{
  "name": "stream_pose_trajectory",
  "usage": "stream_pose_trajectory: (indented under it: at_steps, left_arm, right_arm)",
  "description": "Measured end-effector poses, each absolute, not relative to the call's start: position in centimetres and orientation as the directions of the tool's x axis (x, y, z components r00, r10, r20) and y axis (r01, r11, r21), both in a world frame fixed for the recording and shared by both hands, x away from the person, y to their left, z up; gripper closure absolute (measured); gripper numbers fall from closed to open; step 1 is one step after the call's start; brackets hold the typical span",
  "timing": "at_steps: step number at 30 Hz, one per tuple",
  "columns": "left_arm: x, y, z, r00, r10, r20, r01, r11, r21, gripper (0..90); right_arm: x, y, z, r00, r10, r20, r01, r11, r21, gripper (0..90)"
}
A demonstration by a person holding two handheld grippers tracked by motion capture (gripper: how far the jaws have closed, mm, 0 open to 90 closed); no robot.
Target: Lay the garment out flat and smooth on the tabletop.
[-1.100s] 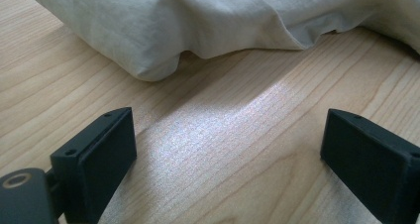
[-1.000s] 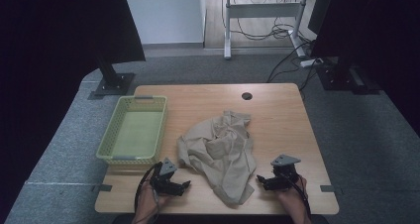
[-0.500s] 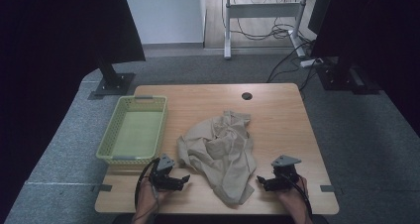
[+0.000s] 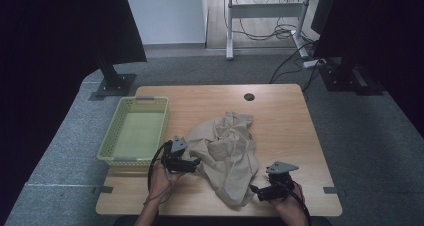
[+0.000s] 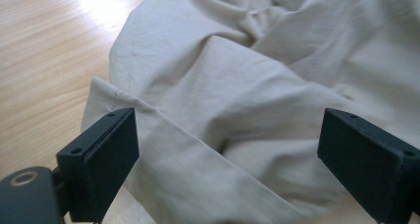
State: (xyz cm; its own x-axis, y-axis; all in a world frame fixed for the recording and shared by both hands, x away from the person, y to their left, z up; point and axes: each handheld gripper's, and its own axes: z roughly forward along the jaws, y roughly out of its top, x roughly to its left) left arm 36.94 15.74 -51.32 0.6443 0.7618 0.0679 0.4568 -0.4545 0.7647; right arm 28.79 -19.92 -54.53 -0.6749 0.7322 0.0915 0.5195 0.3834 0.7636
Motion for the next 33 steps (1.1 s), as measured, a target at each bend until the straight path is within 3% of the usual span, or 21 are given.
stream_pose_trajectory:
  at_steps: [6, 11, 25, 33]
  left_arm:
    - [37.8, 15.4, -53.2, 0.614, 0.778, 0.132, 0.488, -0.507, 0.71, 10.4]
    - [37.4, 15.3, -54.4, 0.616, 0.77, 0.166, 0.502, -0.546, 0.67, 11.2]
    - [33.9, 15.5, -55.2, 0.655, 0.755, 0.025, 0.525, -0.479, 0.704, 12.3]
    - [33.3, 15.4, -52.9, 0.672, 0.74, 0.033, 0.476, -0.466, 0.746, 12.9]
  right_arm:
    - [28.3, -18.7, -56.1, -0.683, 0.73, 0.02, 0.517, 0.465, 0.719, 2.0]
    - [28.7, -19.3, -56.1, -0.644, 0.765, -0.001, 0.532, 0.449, 0.718, 2.2]
    - [30.6, -24.4, -56.3, -0.509, 0.861, 0.014, 0.596, 0.341, 0.727, 2.9]
    - [30.6, -25.8, -55.5, -0.503, 0.862, 0.061, 0.605, 0.301, 0.737, 7.0]
